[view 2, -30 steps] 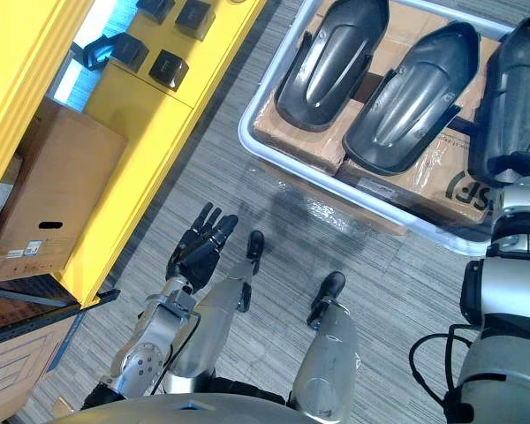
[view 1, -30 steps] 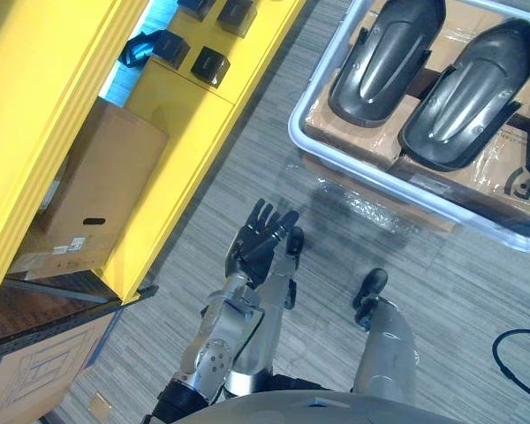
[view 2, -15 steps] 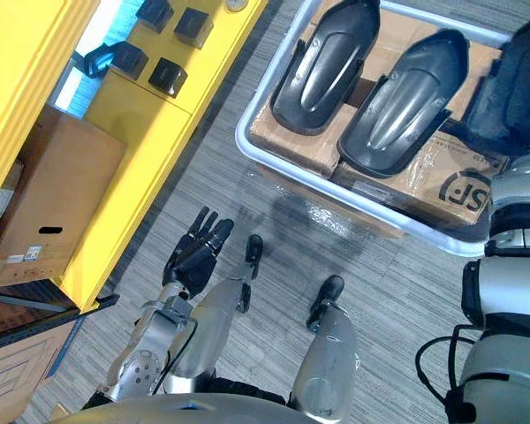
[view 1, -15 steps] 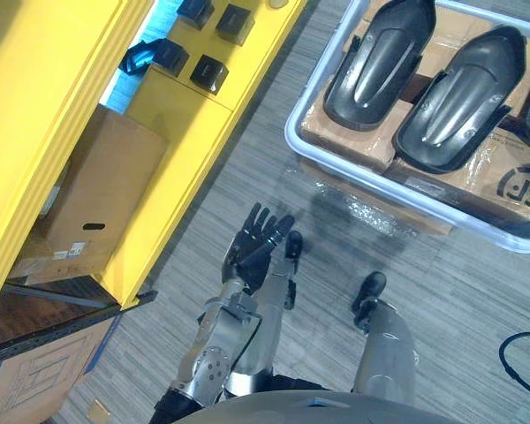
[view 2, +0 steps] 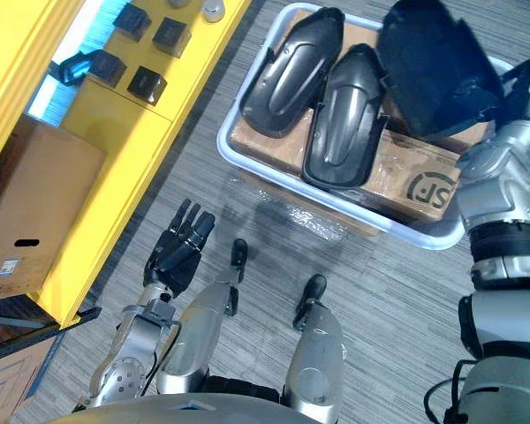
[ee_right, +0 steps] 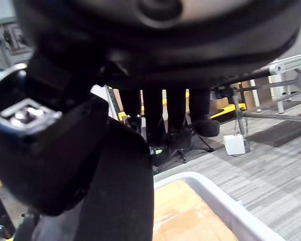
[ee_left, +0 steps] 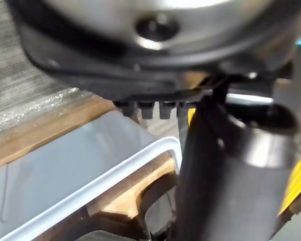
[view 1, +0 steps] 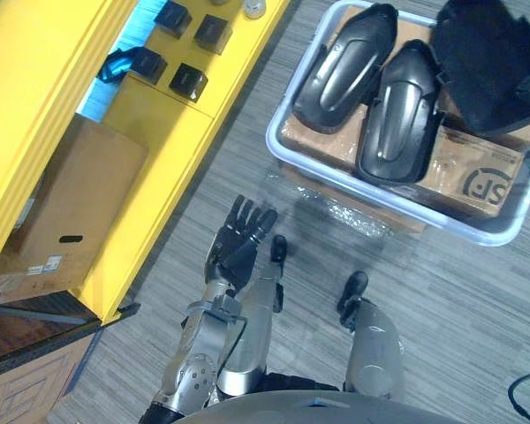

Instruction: Walk over and take three plastic housings, then place them on the shelf

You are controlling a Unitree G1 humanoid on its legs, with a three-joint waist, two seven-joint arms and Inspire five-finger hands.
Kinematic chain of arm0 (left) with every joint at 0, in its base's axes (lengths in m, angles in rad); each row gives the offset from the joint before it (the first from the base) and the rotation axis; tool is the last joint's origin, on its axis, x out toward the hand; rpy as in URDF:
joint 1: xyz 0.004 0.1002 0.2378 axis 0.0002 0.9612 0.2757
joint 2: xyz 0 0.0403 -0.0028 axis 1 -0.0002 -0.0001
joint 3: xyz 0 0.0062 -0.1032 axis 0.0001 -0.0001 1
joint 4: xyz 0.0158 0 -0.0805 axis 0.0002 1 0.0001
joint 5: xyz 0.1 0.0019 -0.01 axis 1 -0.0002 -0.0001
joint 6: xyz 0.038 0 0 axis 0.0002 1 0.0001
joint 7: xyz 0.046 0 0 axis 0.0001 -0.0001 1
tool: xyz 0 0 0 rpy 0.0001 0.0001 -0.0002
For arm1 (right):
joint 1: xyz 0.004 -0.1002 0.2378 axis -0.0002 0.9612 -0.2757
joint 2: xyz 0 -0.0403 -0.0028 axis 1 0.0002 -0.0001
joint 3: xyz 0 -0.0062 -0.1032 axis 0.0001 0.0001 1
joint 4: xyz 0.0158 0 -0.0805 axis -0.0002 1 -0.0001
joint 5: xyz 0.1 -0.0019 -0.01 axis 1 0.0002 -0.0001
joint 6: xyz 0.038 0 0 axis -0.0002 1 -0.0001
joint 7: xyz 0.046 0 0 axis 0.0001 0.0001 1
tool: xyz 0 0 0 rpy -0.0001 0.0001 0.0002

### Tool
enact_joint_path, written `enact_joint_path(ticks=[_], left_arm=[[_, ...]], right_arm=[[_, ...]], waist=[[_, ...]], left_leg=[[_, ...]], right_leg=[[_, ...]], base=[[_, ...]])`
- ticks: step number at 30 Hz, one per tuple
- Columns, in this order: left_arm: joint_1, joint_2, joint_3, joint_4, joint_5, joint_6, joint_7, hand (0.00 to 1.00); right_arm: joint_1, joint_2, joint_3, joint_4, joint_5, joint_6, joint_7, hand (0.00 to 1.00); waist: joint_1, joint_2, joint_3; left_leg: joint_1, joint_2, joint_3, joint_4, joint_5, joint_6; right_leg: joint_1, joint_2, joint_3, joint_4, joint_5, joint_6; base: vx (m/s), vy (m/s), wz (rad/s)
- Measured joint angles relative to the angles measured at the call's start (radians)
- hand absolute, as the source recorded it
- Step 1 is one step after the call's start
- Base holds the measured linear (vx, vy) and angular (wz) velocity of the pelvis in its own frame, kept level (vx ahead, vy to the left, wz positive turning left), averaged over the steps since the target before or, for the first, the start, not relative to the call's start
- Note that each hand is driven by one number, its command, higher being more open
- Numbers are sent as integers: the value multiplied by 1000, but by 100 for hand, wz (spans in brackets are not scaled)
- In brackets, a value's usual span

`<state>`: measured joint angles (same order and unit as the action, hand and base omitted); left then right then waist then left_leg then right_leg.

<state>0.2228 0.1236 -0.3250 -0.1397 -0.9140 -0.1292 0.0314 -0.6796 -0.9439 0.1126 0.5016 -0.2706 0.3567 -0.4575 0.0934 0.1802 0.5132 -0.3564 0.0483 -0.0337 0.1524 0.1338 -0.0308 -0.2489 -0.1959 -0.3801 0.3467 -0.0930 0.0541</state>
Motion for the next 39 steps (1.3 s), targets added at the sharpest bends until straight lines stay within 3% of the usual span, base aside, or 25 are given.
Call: enact_joint_path(ticks=[9,14,21,24,26,33,39], left_arm=[[23,3,70,-27,9,0,4,100],[25,17,72,-52,18,9,6,100],[44,35,97,-136,21,26,3,100],[42,38,94,-145,21,32,-8,100],[44,46,83,-145,21,58,-14,100],[8,50,46,-146,22,123,-27,100],[-101,41,-35,-145,16,232,-28,100]], right_arm=[[243,199,-135,-215,-74,3,-86,0],[283,250,-176,-278,-91,3,-125,0],[363,291,-234,-444,-152,-1,-215,0],[379,334,-251,-448,-157,-4,-230,0],[402,369,-258,-449,-165,-13,-230,0],[434,387,-260,-531,-212,-80,-231,0],[439,437,-219,-588,-303,-215,-231,0]], waist=[[-43,-51,22],[-66,-83,23],[-70,-112,16],[-71,-139,-9],[-73,-157,-55],[-74,-161,-131],[-85,-166,-216]], left_leg=[[64,0,27,-19,-18,2],[93,1,35,-20,-27,3],[158,0,58,-36,-42,6],[173,0,65,-37,-50,7],[176,-1,71,-37,-58,7],[229,-3,99,-55,-74,10],[280,-3,140,-93,-80,11]], right_leg=[[61,6,24,-39,9,10],[91,9,31,-55,12,15],[154,12,46,-92,19,26],[172,14,53,-111,23,30],[184,16,56,-135,30,36],[240,19,71,-191,46,46],[272,23,107,-241,68,54]], base=[[51,11,-6],[15,-2,-4],[16,-2,-8],[41,-3,-4],[70,-2,-6],[67,4,-11],[37,10,-18]])
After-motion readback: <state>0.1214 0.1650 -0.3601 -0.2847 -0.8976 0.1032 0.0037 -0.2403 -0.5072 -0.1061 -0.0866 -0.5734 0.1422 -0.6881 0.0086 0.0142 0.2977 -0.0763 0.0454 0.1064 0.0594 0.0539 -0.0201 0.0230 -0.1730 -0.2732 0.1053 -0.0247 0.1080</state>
